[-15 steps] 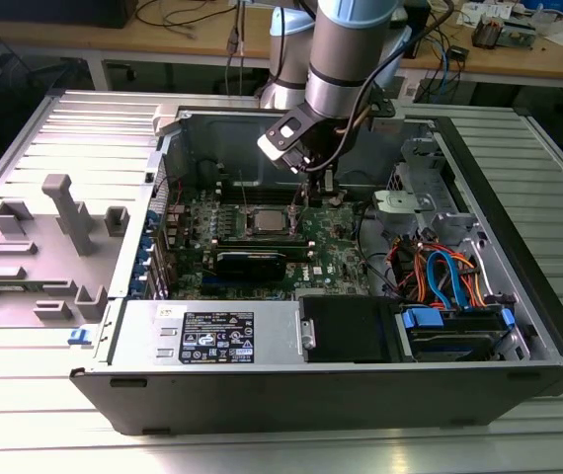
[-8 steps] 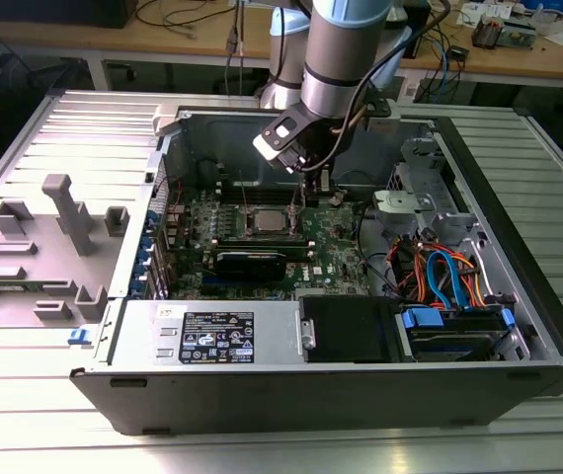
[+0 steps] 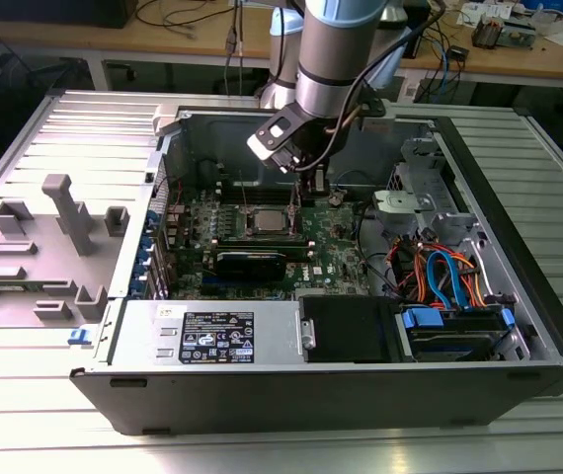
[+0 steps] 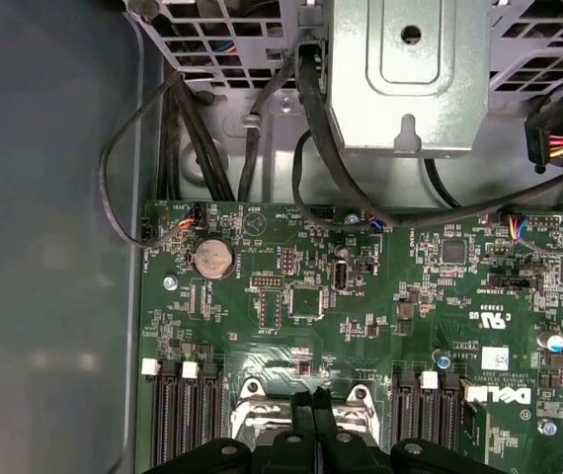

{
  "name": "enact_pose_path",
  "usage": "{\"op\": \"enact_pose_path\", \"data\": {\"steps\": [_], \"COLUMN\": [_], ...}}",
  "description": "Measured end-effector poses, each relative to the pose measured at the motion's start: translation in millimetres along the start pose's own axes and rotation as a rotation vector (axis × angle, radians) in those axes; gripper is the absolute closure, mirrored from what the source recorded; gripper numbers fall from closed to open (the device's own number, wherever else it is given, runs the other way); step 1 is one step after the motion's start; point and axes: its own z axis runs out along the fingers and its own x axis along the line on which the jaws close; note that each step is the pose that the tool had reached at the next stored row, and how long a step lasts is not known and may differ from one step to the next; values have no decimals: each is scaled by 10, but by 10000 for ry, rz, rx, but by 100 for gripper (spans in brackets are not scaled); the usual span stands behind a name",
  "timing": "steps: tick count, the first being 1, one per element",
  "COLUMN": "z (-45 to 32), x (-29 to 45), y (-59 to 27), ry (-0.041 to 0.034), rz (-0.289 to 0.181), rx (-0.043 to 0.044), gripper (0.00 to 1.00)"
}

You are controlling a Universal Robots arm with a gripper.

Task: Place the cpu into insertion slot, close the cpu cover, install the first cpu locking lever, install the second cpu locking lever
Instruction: 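Close the cpu cover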

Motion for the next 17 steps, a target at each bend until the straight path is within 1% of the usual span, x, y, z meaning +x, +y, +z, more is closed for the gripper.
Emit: {"op": "enact_pose_path", "data": {"steps": [8, 14, 17], "z": [1, 1, 20], "x": [2, 2, 4], "y": [-56, -63, -147], "ry": [1, 0, 6], "rz": [0, 1, -6], "rx": [0, 0, -5], "gripper": [89, 89, 89]}}
